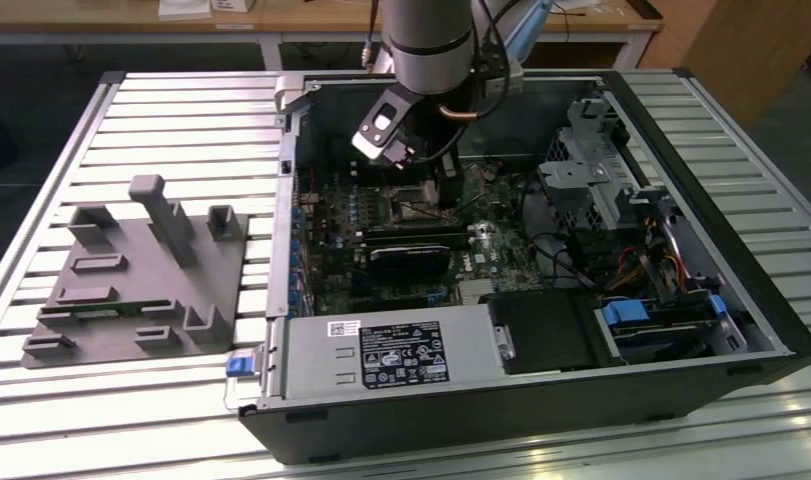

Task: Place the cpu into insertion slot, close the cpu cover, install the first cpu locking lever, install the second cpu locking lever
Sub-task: 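Place the cpu into insertion slot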

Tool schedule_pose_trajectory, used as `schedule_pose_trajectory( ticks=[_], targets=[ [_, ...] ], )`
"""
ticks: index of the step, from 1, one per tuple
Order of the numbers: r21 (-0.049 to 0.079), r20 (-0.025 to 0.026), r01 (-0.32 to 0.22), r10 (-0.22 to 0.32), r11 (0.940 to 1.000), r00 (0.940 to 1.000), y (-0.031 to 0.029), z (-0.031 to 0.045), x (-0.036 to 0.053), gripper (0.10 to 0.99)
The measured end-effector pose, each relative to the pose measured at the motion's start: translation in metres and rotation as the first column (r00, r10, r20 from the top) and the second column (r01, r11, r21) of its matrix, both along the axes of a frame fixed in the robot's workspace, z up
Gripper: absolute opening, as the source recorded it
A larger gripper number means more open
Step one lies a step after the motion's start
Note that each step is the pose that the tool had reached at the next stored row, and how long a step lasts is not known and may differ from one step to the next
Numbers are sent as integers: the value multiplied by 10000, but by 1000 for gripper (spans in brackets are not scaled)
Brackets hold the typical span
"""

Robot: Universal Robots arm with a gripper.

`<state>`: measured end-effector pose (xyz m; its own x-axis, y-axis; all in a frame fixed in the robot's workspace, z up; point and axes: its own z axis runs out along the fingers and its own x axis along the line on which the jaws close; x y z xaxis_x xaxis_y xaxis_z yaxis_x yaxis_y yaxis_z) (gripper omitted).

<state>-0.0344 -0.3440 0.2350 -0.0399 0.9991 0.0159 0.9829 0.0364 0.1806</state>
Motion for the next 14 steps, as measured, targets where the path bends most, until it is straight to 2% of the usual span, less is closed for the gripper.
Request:
schedule_pose_trajectory(
  ticks=[5,14],
  targets=[
    [0,8,1,-1,10000,10000,2,-5,-10,537],
    [-1,8,0,0,10000,10000,35,-42,-79,537]
  ],
)
